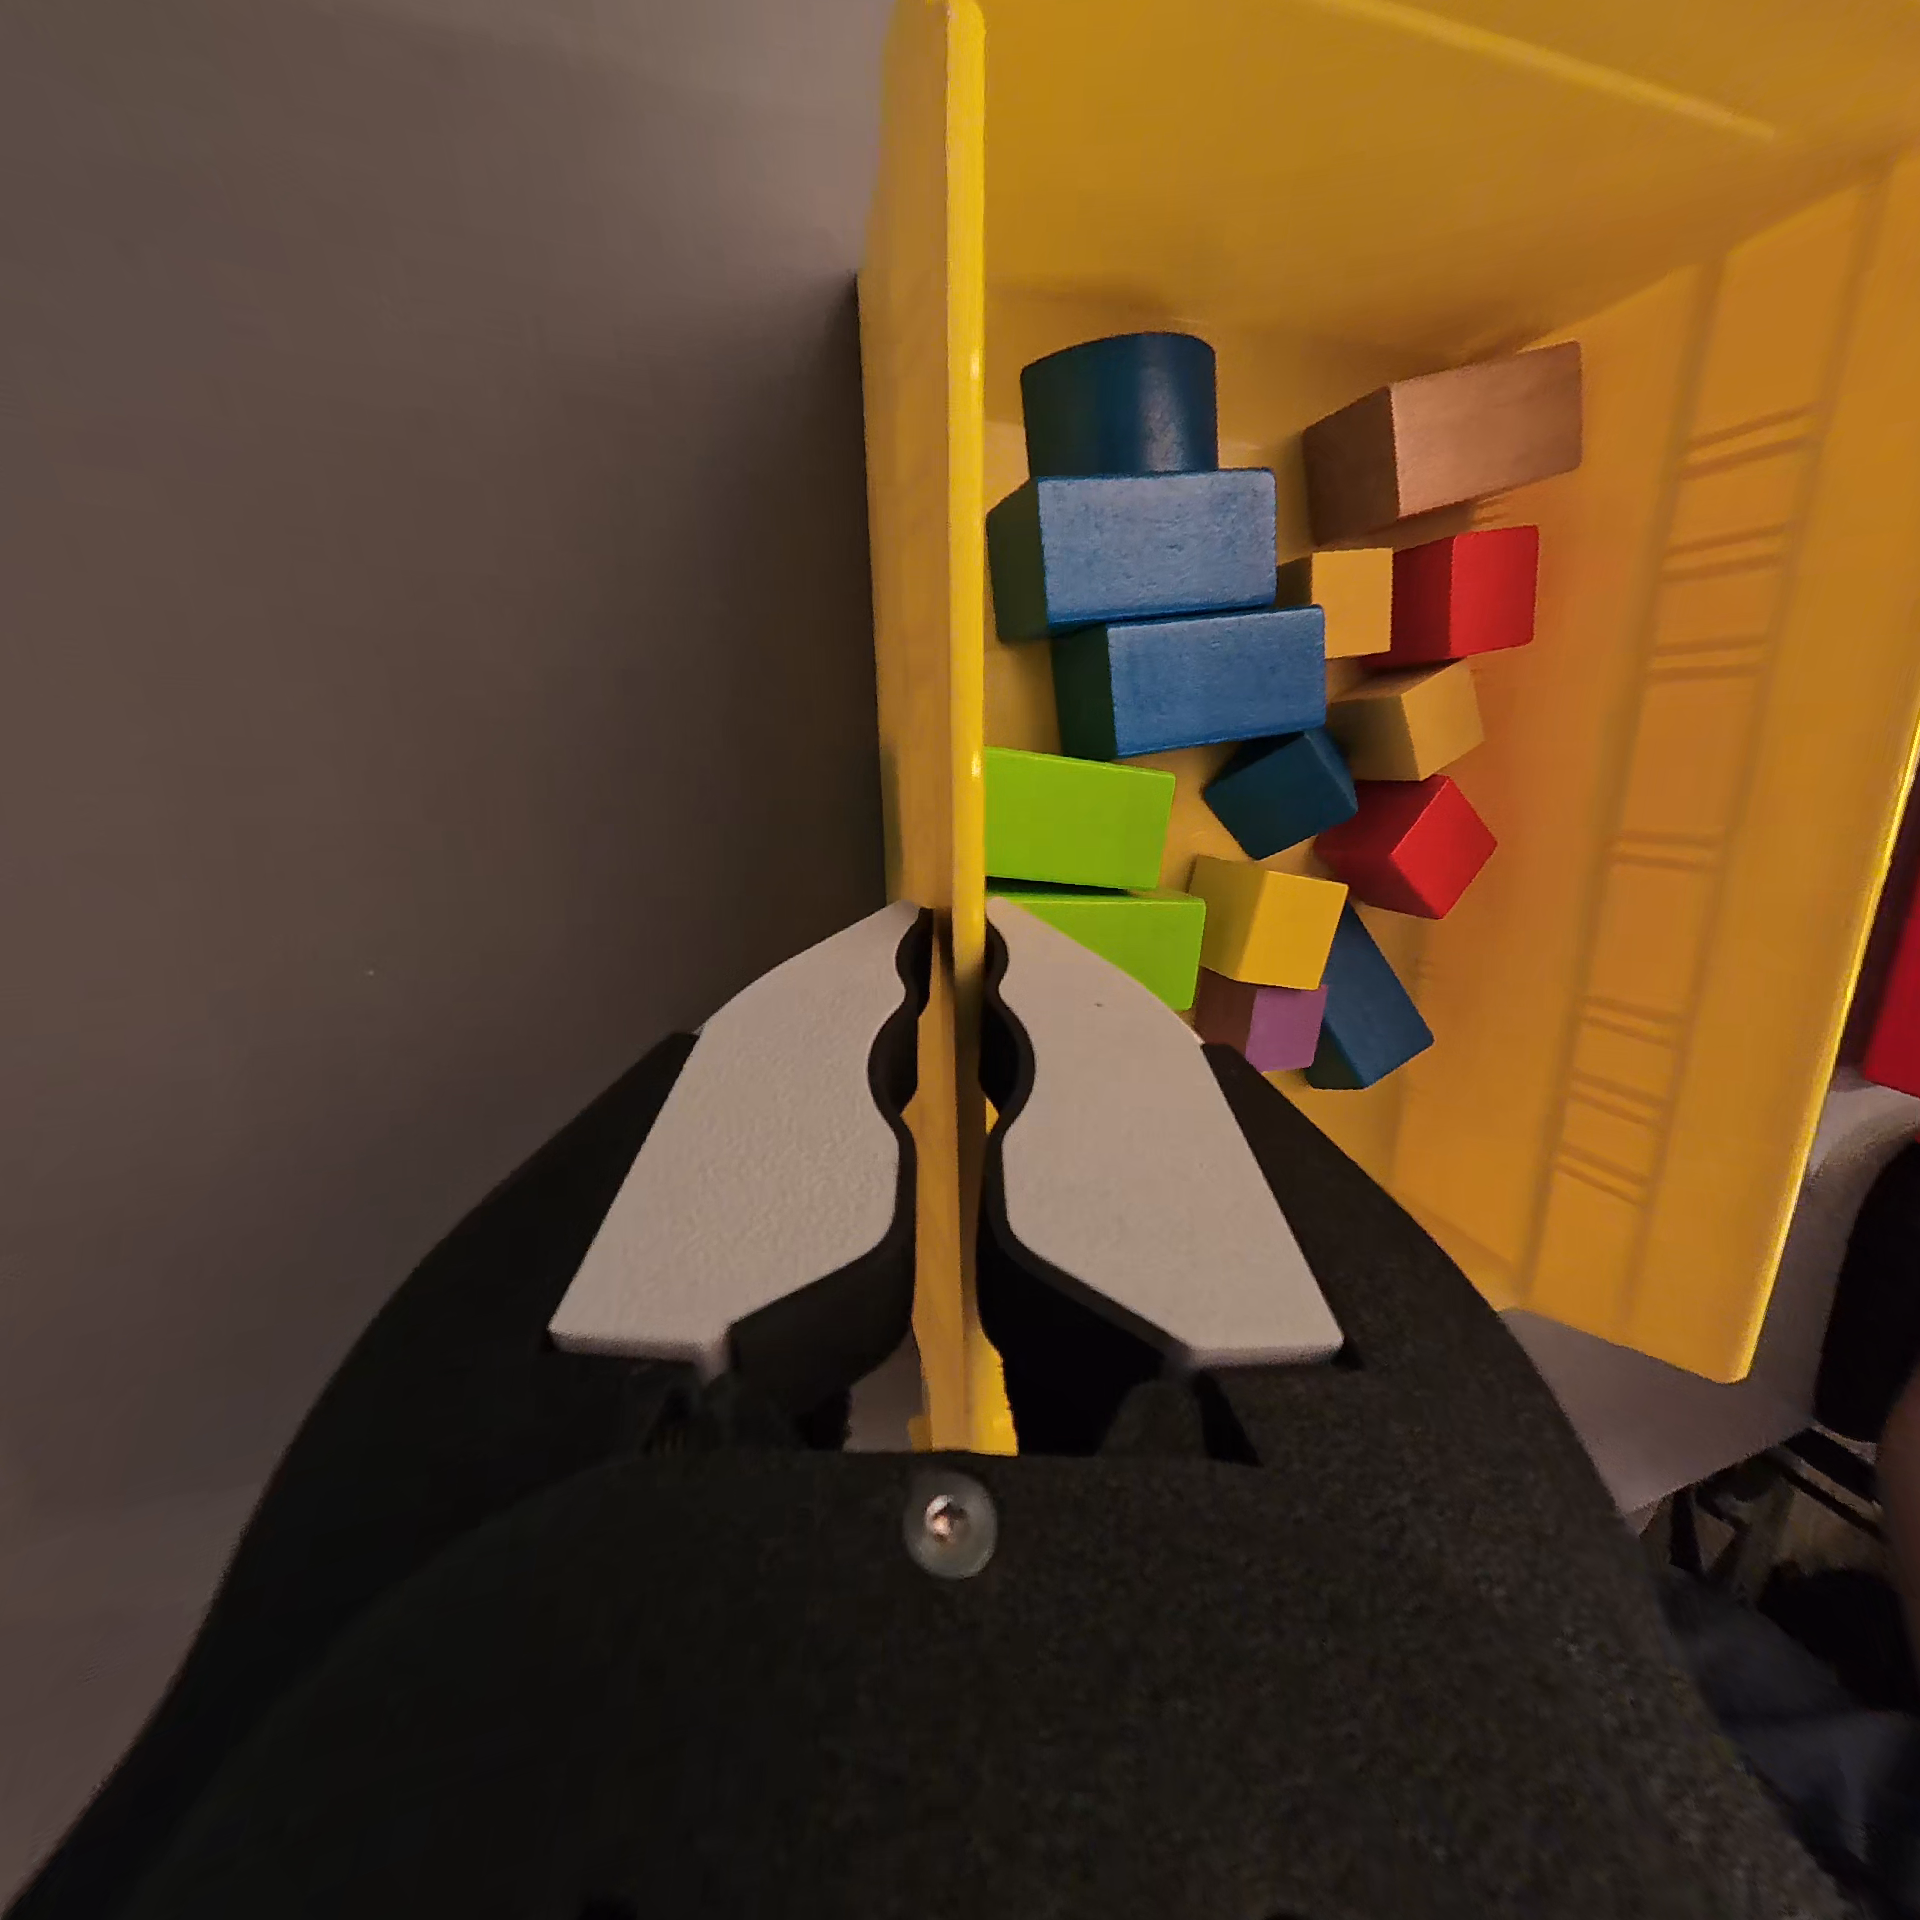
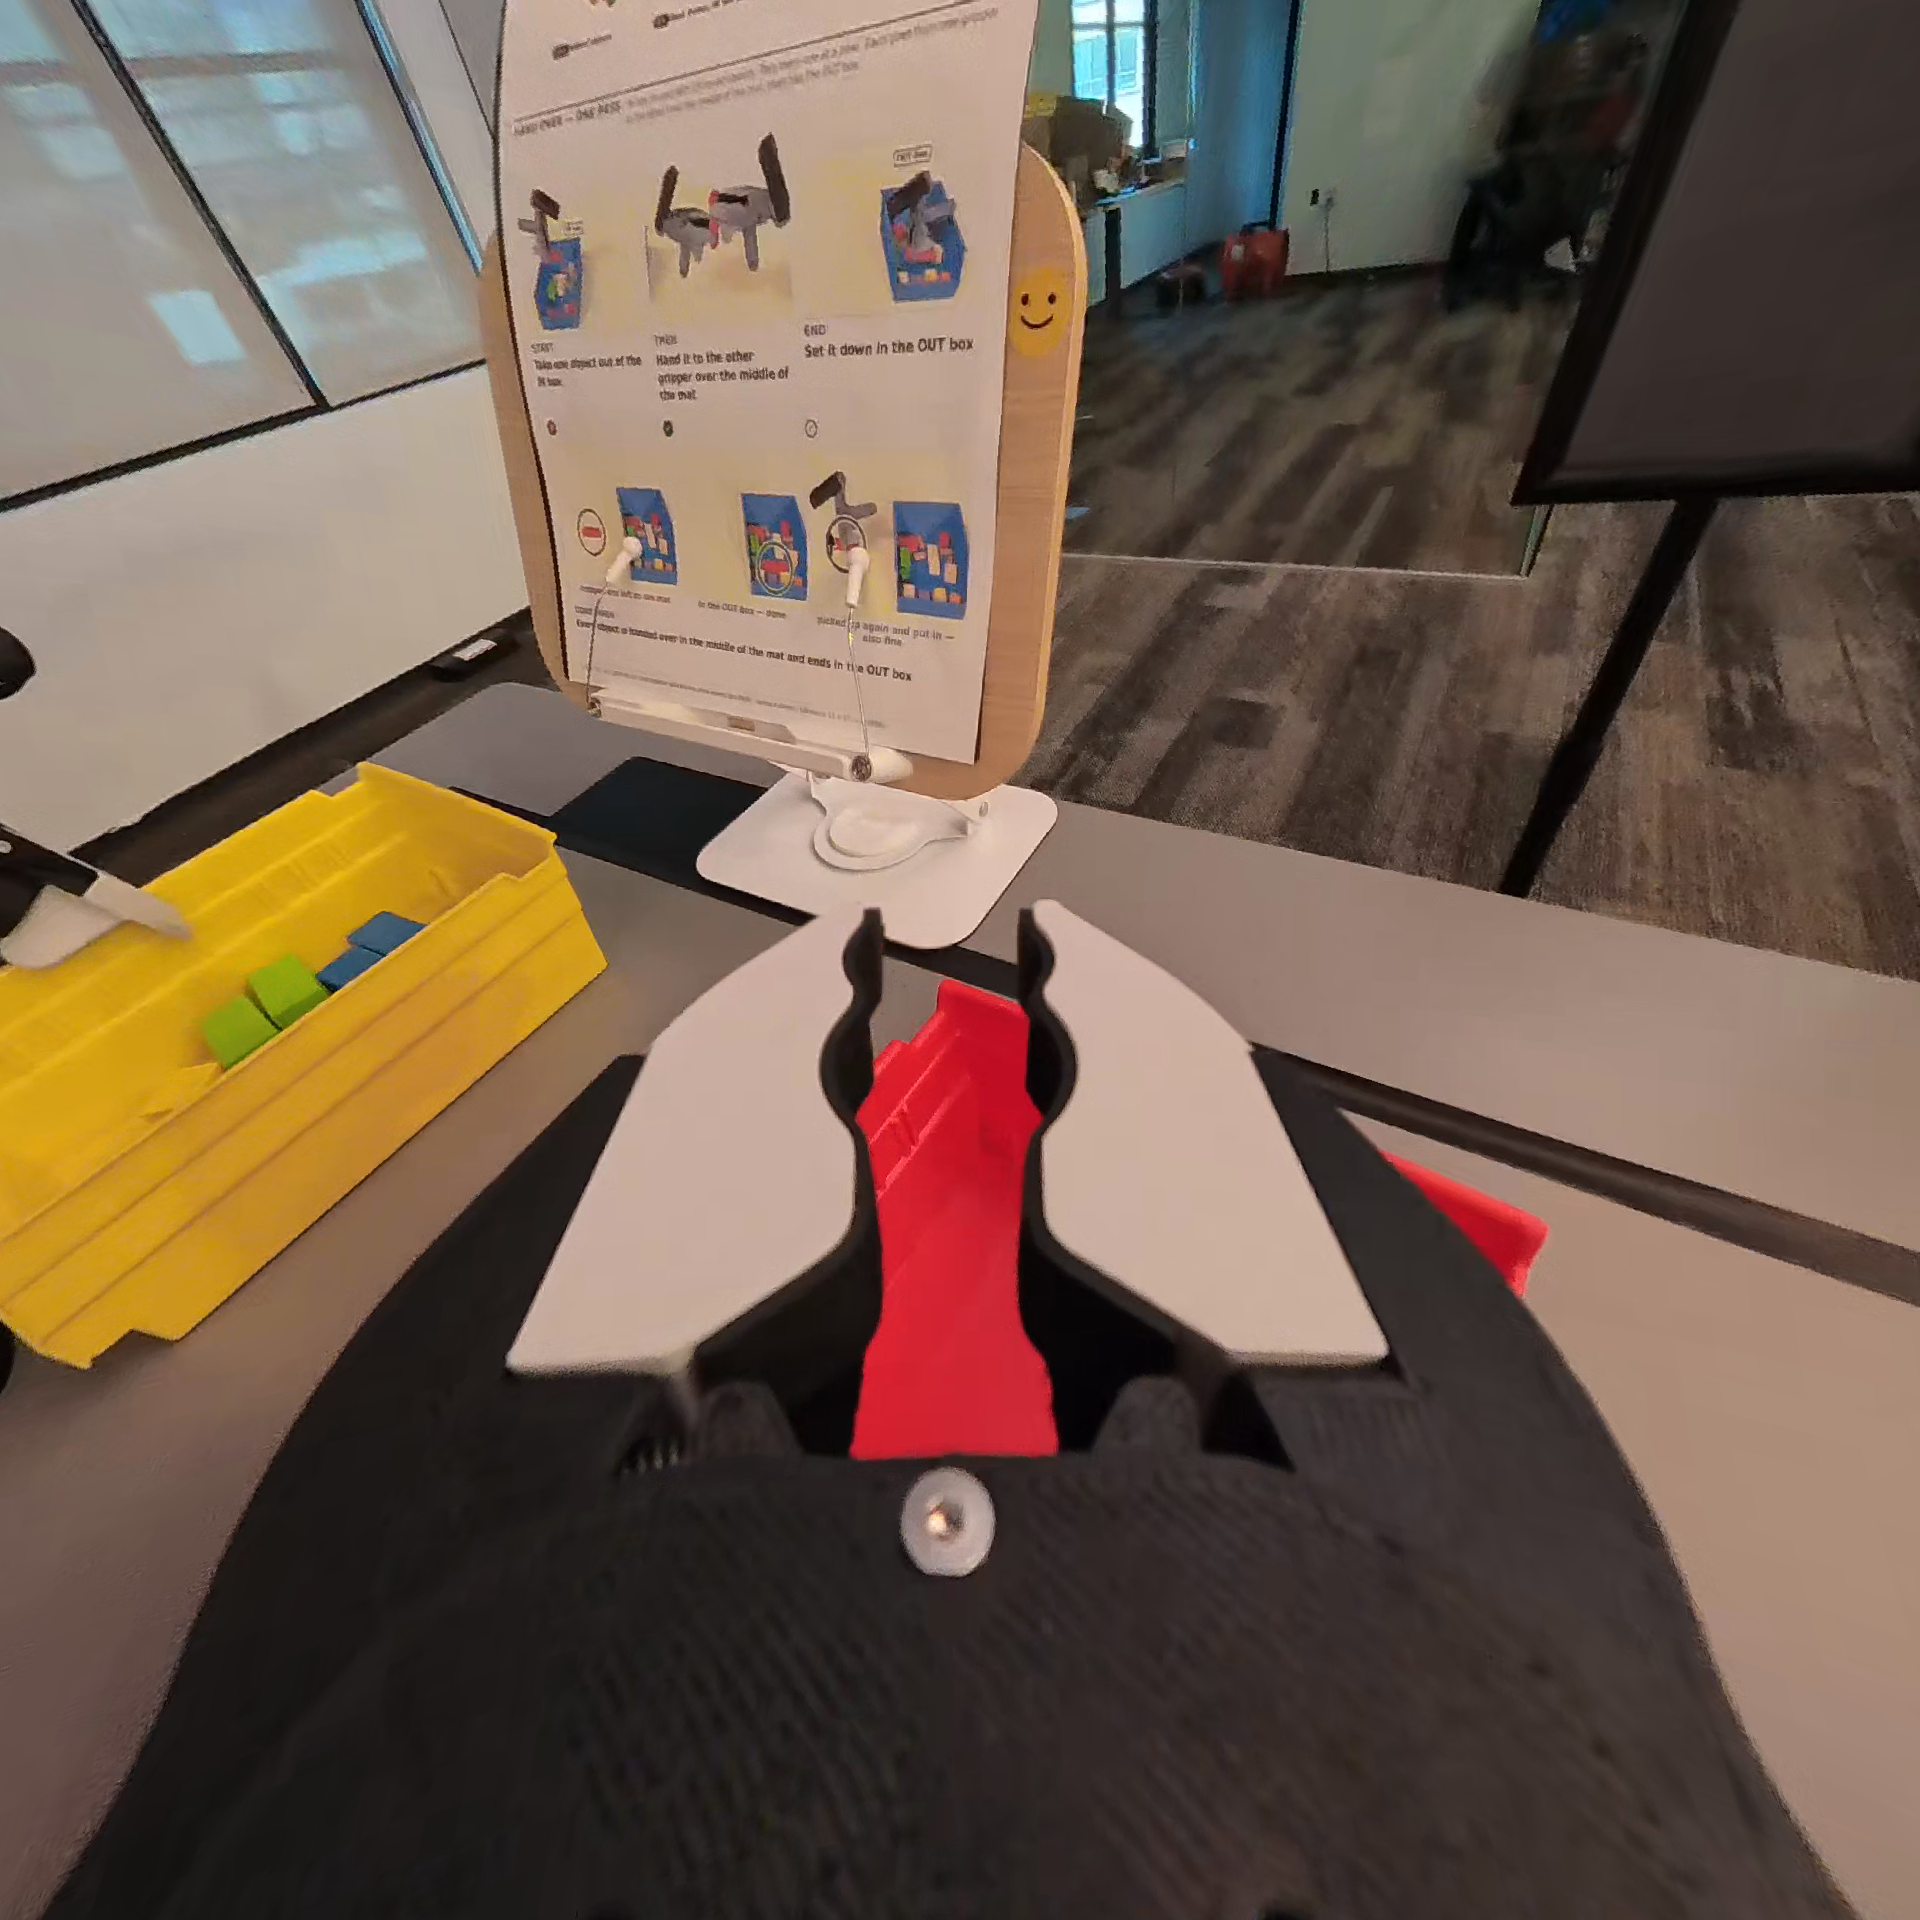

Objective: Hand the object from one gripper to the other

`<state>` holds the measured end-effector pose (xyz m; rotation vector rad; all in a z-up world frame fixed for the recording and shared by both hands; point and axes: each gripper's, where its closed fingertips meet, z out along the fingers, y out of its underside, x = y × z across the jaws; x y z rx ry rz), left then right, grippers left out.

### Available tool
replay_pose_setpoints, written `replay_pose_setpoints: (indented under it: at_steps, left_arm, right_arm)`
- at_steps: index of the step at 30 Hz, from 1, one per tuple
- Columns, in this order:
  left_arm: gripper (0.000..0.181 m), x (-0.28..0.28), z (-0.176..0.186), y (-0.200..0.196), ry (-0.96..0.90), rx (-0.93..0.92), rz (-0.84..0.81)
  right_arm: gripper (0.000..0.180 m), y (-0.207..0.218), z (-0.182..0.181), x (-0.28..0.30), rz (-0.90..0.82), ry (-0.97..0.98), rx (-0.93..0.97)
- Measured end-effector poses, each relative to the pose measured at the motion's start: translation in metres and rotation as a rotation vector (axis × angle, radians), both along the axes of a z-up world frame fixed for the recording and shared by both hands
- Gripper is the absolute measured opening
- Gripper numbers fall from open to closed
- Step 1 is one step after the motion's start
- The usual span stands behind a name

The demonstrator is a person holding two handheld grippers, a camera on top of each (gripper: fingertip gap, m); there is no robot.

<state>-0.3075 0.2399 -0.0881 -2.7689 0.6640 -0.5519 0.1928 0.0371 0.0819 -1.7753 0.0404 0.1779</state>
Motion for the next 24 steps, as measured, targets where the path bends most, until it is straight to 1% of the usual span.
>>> replay_pose_setpoints:
  at_steps: [4,5,6,8,10,12,13,14,15,16,17,19,21,24]
  left_arm:
    - [0.006,0.002,0.003,0.001,-0.016,0.016,-0.008]
    - [0.01,0.003,0.009,0.003,-0.047,0.038,0.0]
    - [0.018,0.006,0.018,0.006,-0.094,0.069,0.014]
    - [0.024,0.008,0.046,0.011,-0.184,0.172,0.022]
    - [0.019,0.011,0.081,0.007,-0.27,0.309,-0.023]
    - [0.019,0.016,0.115,-0.012,-0.341,0.424,-0.126]
    - [0.021,0.021,0.125,-0.027,-0.366,0.456,-0.206]
    - [0.03,0.027,0.13,-0.045,-0.383,0.472,-0.292]
    - [0.049,0.033,0.131,-0.058,-0.389,0.489,-0.364]
    - [0.074,0.041,0.132,-0.065,-0.387,0.522,-0.409]
    - [0.077,0.049,0.131,-0.068,-0.385,0.562,-0.461]
    - [0.059,0.064,0.123,-0.075,-0.418,0.618,-0.568]
    - [0.045,0.068,0.112,-0.073,-0.437,0.615,-0.571]
    - [0.044,0.063,0.101,-0.077,-0.415,0.607,-0.563]
  right_arm:
    - [0.03,0.003,0.004,-0.01,0.061,-0.028,0.054]
    - [0.03,0.004,0.006,-0.013,0.078,-0.033,0.07]
    - [0.032,0.004,0.007,-0.016,0.091,-0.037,0.082]
    - [0.033,0.006,0.007,-0.02,0.103,-0.037,0.091]
    - [0.034,0.008,0.007,-0.024,0.125,-0.023,0.086]
    - [0.035,0.008,0.008,-0.028,0.15,-0.01,0.091]
    - [0.035,0.008,0.009,-0.03,0.158,-0.005,0.095]
    - [0.035,0.008,0.01,-0.031,0.166,-0.001,0.1]
    - [0.035,0.008,0.011,-0.033,0.177,0.003,0.105]
    - [0.035,0.007,0.012,-0.035,0.189,0.008,0.109]
    - [0.035,0.007,0.012,-0.036,0.198,0.013,0.11]
    - [0.035,0.008,0.013,-0.037,0.206,0.025,0.114]
    - [0.035,0.009,0.012,-0.039,0.223,0.044,0.116]
    - [0.035,0.011,0.012,-0.042,0.246,0.065,0.117]
